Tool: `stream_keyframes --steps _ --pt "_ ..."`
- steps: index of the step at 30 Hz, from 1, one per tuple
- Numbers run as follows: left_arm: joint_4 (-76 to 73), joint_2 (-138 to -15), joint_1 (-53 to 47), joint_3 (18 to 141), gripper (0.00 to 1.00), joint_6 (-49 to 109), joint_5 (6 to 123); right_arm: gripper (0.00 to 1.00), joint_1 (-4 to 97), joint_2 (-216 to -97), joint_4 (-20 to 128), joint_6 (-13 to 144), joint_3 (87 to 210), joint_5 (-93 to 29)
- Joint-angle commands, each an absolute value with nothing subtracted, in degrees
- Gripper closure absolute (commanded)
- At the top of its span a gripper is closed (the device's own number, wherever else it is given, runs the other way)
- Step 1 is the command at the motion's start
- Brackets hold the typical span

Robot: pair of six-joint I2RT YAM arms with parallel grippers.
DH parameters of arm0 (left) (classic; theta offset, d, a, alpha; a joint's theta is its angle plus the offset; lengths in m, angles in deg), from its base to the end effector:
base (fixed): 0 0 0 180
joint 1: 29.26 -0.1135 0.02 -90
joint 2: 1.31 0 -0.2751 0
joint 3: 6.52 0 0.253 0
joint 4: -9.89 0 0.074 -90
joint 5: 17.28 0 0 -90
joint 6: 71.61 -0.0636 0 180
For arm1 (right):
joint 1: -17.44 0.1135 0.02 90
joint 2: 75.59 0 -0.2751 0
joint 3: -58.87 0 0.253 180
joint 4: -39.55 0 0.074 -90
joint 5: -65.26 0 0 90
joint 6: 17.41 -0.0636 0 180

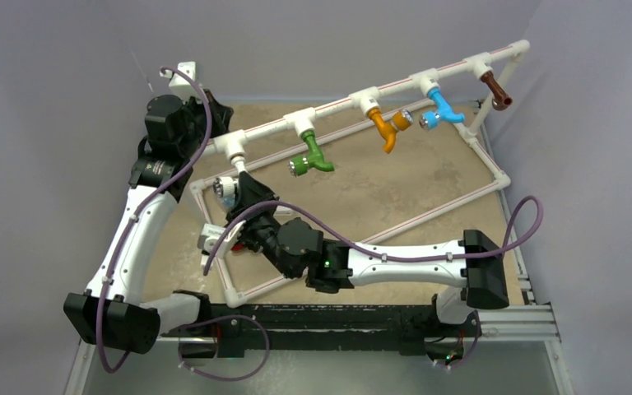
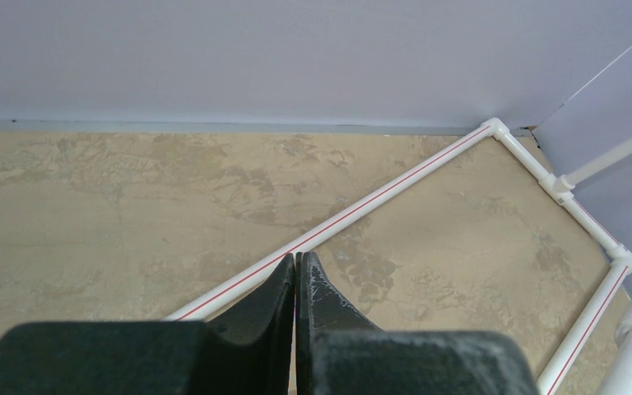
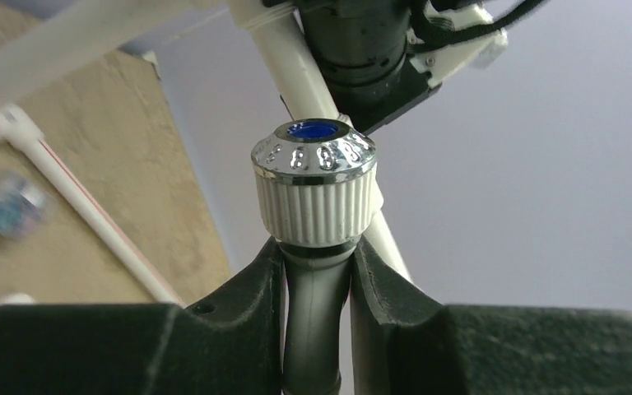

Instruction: Install the water faucets

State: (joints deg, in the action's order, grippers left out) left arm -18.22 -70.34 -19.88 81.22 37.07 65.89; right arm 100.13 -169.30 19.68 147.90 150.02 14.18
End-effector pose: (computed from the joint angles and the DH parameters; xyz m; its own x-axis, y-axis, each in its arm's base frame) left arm 0.2913 -0.0558 0.4291 -0.2416 -0.2824 -0.9284 0.2113 0.9184 -0.3344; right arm 0.0916 0.4000 0.4135 0.6823 -0.5964 -0.4229 -0.1397 0.4614 -0.8761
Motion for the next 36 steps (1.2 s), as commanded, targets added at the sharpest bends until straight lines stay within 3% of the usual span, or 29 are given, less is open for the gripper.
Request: stream_keyframes --steps 1,10,16,25,30,33,36 --pt "-26.9 -72.2 -20.2 78.1 1.00 37.7 64.4 1.00 99.8 -168.8 12.6 127.1 149.4 15.5" --pt "-26.8 -72.3 -20.4 78.1 1.00 37.9 63.7 1.00 99.2 -164.9 -3.5 69.6 138.5 16.8" --pt "-26.7 -72.4 -20.4 78.0 1.00 38.0 63.8 1.00 97.6 -164.2 -19.7 39.3 131.1 17.7" --pt "-26.7 -72.5 -20.4 78.0 1.00 38.1 63.8 0.99 94.0 -167.6 -18.0 1.7 134.1 10.2" --pt "-26.6 -72.4 -20.4 77.9 1.00 38.1 63.6 0.69 93.8 -168.8 -20.4 -2.6 135.1 4.5" --pt "-26.6 -72.3 -20.4 77.9 1.00 38.1 63.7 0.42 93.8 -166.7 -18.1 1.0 134.0 4.5" --pt "-26.6 -72.2 -20.4 78.0 1.00 38.1 63.5 0.28 93.8 -163.6 -13.6 6.4 131.6 3.7"
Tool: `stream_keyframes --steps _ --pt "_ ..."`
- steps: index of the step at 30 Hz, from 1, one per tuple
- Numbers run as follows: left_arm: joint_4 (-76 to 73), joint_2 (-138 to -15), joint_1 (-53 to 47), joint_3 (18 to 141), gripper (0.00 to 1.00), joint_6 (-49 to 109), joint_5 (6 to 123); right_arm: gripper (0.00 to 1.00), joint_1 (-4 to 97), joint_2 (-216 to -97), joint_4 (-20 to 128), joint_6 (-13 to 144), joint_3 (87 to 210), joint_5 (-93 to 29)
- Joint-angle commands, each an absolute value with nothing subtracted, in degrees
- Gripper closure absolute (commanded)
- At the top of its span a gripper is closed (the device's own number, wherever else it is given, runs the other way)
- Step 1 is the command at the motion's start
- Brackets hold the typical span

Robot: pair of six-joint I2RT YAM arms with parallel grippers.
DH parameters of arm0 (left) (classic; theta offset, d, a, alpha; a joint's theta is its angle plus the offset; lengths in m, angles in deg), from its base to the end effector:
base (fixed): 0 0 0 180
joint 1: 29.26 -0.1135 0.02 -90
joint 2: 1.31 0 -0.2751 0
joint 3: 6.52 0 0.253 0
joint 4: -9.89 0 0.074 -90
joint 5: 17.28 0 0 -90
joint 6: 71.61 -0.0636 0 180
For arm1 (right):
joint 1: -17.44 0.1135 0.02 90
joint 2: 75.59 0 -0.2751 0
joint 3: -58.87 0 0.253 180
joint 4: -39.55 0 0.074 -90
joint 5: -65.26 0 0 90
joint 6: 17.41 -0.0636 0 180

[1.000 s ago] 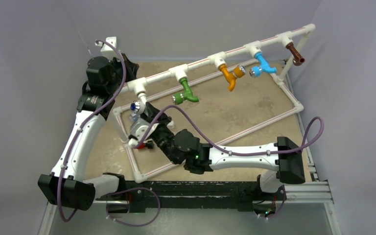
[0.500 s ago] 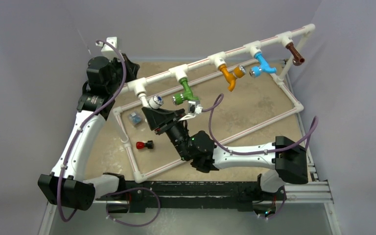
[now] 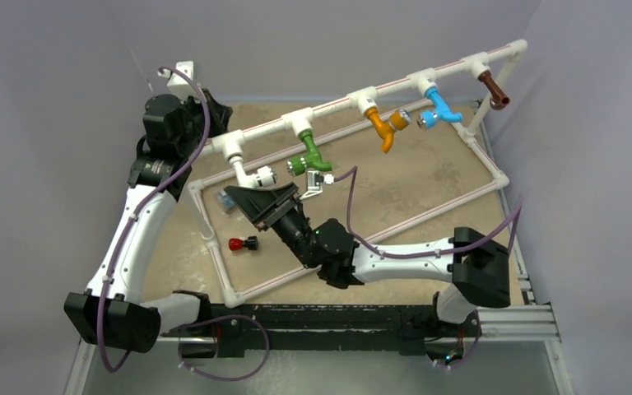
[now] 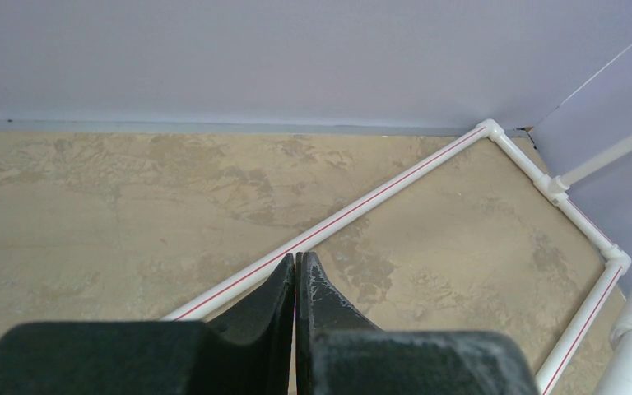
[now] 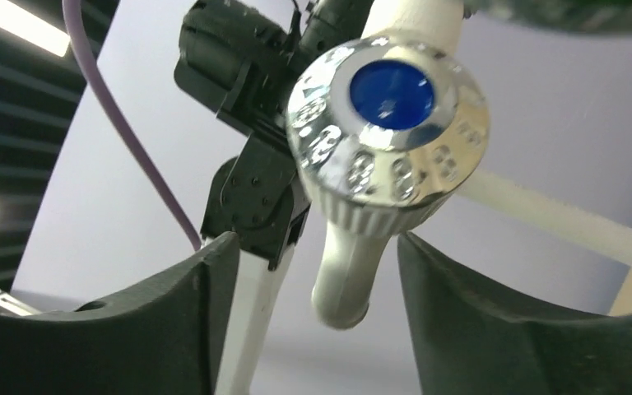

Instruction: Install the water faucets

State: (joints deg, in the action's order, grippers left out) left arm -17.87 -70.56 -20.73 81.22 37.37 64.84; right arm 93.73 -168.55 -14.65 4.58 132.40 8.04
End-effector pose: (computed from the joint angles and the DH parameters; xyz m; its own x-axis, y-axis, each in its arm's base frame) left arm 0.2931 -0.0528 0.4289 -0.2420 -0.2895 -0.9261 0.2137 0.9151 -0.3419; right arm 0.1229 0.3586 0.3768 -0.6090 0.7929 -0.0213 -0.3917 -0.2773 0.8773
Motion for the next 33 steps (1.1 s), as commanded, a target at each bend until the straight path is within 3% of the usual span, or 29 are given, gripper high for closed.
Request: stream_keyframes --steps 1,4,9,15,20,26,33 --pt "-26.6 -72.2 -20.4 78.0 1.00 38.1 63.6 0.25 93.8 -162.5 -12.5 7.4 130.5 4.2" --pt "-26.6 -72.3 -20.4 78.0 1.00 38.1 63.5 0.16 93.7 -159.5 -7.9 13.1 128.4 4.2" --pt "-26.6 -72.2 -20.4 78.0 1.00 38.1 63.5 0.11 93.6 -153.5 3.3 21.9 126.2 5.0" --pt "-26.6 -72.2 -20.5 78.0 1.00 38.1 63.4 0.13 93.5 -146.5 11.8 45.8 125.7 -1.5" --pt "-26.6 -72.1 -20.6 78.0 1.00 38.2 63.2 0.15 93.5 -142.8 27.5 68.0 132.7 -3.8" --pt "-26.5 -72.1 -20.8 78.0 1.00 38.3 62.9 0.20 93.9 -142.2 35.9 97.7 140.0 -8.2" --pt "-26.5 -72.1 -20.9 78.0 1.00 38.3 62.9 0.18 98.6 -145.1 33.9 129.6 141.3 -4.1"
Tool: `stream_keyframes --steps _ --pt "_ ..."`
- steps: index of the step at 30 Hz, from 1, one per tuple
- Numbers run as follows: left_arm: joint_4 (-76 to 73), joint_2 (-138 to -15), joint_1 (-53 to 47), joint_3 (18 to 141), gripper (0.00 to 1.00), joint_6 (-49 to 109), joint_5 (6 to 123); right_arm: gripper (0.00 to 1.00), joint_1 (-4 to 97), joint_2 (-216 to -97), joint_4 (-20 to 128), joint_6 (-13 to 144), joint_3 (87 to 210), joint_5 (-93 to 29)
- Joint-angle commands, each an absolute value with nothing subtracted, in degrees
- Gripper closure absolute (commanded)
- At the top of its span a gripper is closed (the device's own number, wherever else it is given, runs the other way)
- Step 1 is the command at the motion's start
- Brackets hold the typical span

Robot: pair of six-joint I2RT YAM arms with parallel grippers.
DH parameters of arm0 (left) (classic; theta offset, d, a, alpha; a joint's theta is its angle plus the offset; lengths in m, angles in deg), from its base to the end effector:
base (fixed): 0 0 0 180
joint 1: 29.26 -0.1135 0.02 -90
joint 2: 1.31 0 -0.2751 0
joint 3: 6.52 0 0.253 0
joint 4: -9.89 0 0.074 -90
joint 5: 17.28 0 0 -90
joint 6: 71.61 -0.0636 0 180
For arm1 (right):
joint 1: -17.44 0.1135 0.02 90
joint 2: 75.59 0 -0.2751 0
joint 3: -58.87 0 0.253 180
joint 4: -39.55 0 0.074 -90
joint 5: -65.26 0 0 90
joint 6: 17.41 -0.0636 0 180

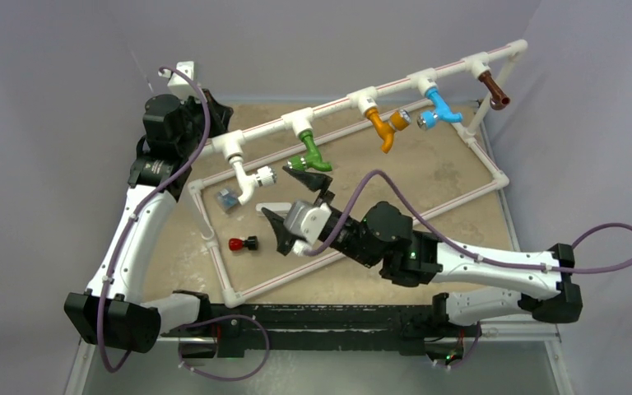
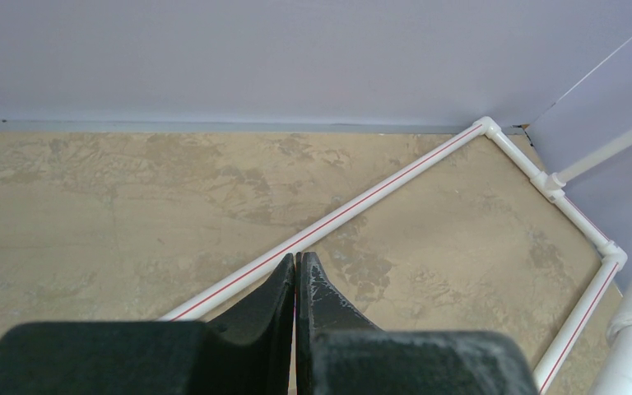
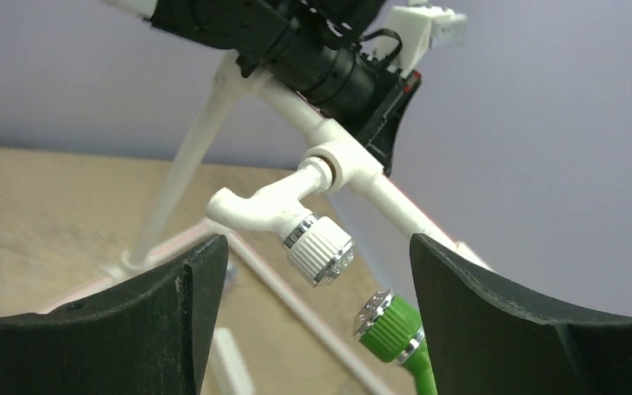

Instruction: Install the water faucets

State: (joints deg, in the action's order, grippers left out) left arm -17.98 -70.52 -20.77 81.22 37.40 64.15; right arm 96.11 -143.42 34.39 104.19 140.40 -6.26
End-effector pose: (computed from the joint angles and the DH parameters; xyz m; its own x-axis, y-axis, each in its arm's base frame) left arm 0.2927 -0.0533 0.4289 -0.2467 -0.2888 -0.9250 0.2232 0.9119 -0.3443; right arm 0.0766 0.2795 0.4716 0.5105 0.0182 -0.8597 -0.7086 0.5753 -0.4086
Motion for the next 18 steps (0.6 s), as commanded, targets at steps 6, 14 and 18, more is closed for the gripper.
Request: stream_keyframes --steps 6,14,18 --pt "-26.6 -72.0 -20.9 78.0 1.00 38.2 63.0 0.14 100.4 -148.3 29.6 152.2 139.7 -1.5" --pt "-26.6 -72.1 -21.2 78.0 1.00 38.2 62.8 0.14 100.4 -155.1 30.5 161.7 142.1 1.6" --pt "-26.7 -72.1 -21.3 78.0 1.00 38.3 62.7 0.17 100.4 -158.2 27.2 164.1 142.4 2.0"
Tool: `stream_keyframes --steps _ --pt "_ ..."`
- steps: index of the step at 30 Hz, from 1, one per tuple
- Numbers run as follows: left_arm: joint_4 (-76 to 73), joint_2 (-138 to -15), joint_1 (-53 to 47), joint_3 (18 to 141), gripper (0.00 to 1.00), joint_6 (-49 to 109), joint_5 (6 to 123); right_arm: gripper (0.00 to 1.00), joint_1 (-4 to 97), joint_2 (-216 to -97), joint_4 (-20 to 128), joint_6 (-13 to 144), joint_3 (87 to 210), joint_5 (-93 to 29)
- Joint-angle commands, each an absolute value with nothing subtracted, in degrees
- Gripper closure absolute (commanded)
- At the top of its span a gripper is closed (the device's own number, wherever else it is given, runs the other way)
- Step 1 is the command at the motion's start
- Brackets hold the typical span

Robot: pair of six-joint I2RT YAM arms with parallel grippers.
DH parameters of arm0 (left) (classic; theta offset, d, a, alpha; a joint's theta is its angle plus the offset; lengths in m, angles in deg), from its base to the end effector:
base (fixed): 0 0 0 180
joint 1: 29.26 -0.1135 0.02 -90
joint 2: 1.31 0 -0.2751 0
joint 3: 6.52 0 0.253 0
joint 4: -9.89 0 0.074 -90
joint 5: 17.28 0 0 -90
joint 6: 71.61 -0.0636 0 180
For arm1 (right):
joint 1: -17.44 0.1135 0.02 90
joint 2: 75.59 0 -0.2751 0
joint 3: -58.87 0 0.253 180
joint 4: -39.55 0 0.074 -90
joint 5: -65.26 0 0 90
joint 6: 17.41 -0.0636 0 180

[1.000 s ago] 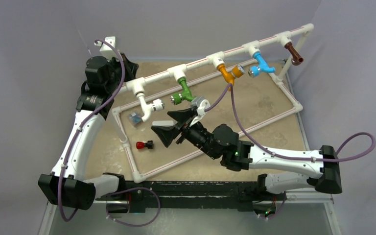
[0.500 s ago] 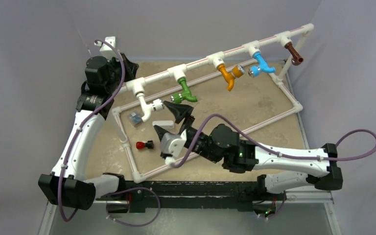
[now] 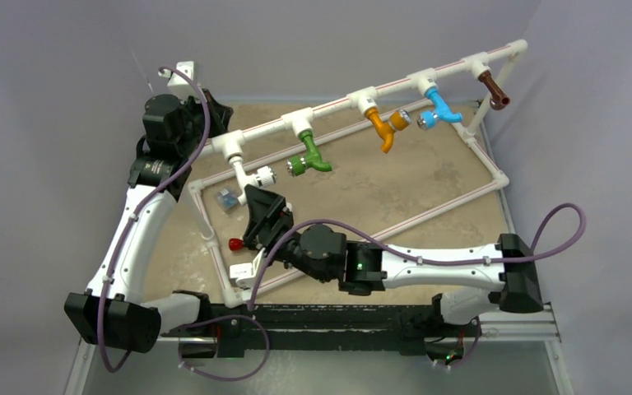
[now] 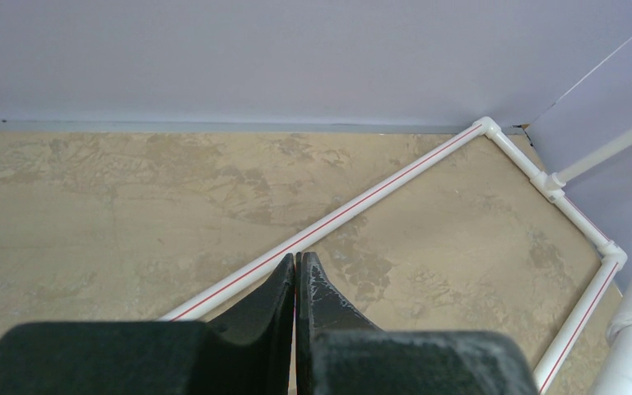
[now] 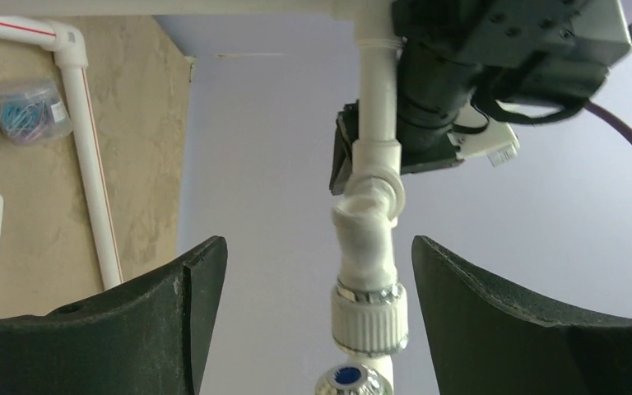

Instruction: Install the water faucets

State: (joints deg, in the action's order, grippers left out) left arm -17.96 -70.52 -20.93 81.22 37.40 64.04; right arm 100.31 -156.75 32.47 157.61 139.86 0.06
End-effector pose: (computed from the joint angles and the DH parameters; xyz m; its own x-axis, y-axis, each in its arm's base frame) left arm 0.2928 -0.0526 0.4289 -0.2461 -0.2894 -0.9250 0.2225 0.9120 -0.3445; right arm 0.0713 0.3554 0.4004 0.8472 -0.5135 -0.1365 -0.0588 0.1646 -0.9846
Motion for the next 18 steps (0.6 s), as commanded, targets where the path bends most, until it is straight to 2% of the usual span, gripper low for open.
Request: stream_keyframes --steps 1,18 --pt "-26.6 -72.1 -21.3 78.0 1.00 38.3 62.6 0.18 100.4 -158.8 26.6 164.7 142.5 2.4" --pt "-26.5 -72.2 -21.3 78.0 1.00 38.4 62.0 0.27 96.4 -165.0 18.7 163.8 146.4 6.3"
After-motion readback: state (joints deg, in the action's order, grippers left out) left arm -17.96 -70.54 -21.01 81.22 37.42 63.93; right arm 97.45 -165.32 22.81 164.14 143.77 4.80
